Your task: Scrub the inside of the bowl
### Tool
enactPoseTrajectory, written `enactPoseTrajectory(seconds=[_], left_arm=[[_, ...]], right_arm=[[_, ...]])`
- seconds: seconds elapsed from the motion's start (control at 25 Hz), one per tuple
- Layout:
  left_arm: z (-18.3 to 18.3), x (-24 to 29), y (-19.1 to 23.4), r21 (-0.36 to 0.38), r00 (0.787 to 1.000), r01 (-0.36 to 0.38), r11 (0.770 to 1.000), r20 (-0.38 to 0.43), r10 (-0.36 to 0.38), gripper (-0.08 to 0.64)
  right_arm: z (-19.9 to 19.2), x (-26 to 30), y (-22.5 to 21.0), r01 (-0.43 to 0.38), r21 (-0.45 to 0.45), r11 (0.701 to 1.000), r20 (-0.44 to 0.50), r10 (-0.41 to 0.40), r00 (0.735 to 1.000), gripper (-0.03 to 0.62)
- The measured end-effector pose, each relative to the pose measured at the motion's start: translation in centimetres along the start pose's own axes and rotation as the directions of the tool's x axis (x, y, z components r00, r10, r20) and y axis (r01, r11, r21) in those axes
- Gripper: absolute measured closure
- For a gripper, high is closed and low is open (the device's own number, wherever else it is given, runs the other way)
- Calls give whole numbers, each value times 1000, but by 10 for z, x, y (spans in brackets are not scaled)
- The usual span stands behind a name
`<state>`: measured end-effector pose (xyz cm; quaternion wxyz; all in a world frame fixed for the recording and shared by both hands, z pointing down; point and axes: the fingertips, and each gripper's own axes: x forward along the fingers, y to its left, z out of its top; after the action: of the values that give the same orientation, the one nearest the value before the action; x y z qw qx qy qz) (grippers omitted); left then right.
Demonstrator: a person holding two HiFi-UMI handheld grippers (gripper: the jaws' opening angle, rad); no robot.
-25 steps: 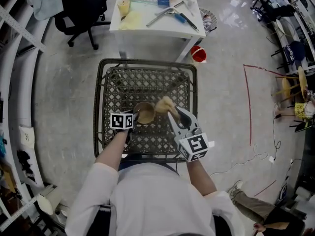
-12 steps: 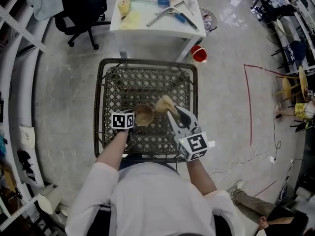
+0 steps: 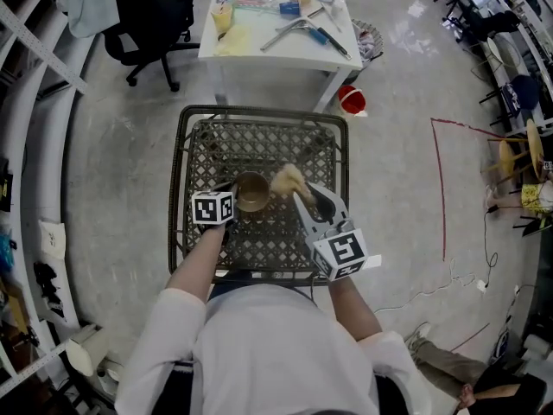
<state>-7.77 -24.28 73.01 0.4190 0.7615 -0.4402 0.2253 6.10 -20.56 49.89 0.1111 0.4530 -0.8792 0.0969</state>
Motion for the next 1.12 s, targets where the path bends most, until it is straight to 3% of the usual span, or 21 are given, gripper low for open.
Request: enactPoseTrajectory(seconds=[0.08,0.36,0.64,1.12], left_arm=[[15,-9,-4,40,999,-8,999,40,6,518],[62,-43,-30,74,983,0,997,183,-14,518],[94,-75,-53,110,963,-21,994,268,-9,518],[112,-125,-87,175,923,-69,982,385,-3,518]], right_arm=[[3,-1,2,-3,-3,1000,11,3,1000,492],[15,-11,7,-18,-22,1000,46,19,999,492],[28,-22,10,-30,-43,999,82,33,996,492],[42,-38,24,-64,-76,995,126,74,989,492]])
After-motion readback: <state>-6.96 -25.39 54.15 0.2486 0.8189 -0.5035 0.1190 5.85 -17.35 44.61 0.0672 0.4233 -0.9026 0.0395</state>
